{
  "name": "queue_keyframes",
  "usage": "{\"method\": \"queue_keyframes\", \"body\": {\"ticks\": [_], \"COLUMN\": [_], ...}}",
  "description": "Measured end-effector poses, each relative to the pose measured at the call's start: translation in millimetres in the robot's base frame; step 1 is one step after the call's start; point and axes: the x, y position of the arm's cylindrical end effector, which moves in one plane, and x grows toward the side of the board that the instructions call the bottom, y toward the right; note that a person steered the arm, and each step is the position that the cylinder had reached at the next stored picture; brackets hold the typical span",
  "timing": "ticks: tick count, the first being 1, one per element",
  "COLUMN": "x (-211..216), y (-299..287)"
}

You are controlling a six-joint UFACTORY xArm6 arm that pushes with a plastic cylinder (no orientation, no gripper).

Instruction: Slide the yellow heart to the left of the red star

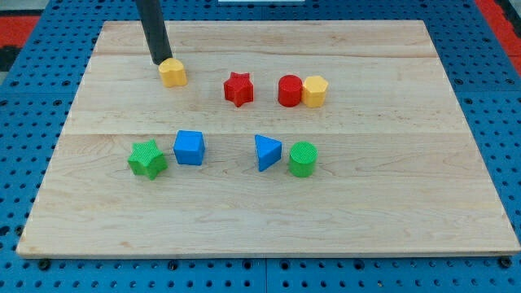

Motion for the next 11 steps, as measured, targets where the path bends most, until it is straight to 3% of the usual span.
{"method": "queue_keyframes", "body": {"ticks": [2,5,11], "x": [5,-32,11], "y": [0,0,17]}}
